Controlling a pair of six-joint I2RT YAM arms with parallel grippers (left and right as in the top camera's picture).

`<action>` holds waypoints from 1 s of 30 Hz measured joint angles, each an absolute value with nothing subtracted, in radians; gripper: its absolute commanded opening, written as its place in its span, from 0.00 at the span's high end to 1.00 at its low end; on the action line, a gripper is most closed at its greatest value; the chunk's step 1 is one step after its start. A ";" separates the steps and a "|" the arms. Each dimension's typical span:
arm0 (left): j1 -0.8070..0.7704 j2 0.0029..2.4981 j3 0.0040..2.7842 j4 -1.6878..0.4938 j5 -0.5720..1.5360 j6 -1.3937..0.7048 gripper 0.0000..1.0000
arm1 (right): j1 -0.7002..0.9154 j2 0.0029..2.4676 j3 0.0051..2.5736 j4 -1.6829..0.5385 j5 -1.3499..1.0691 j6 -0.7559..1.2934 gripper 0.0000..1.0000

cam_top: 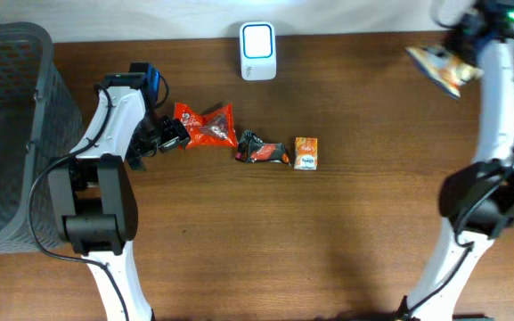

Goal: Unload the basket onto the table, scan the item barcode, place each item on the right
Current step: 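Carry the wipes pack to the right side of the table and release, then move the right gripper to the orange box and grasp it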

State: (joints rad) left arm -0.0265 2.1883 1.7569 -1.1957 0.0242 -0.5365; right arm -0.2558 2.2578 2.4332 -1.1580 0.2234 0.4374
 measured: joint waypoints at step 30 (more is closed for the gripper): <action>-0.027 2.188 1.757 -1.195 0.024 -0.537 0.01 | -0.701 2.338 2.152 -0.929 -0.058 0.310 0.34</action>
State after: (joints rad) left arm -0.0265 2.1883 1.7569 -1.1954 0.0242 -0.5365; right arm -0.7006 2.3379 2.1525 -0.9287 -0.0582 0.3099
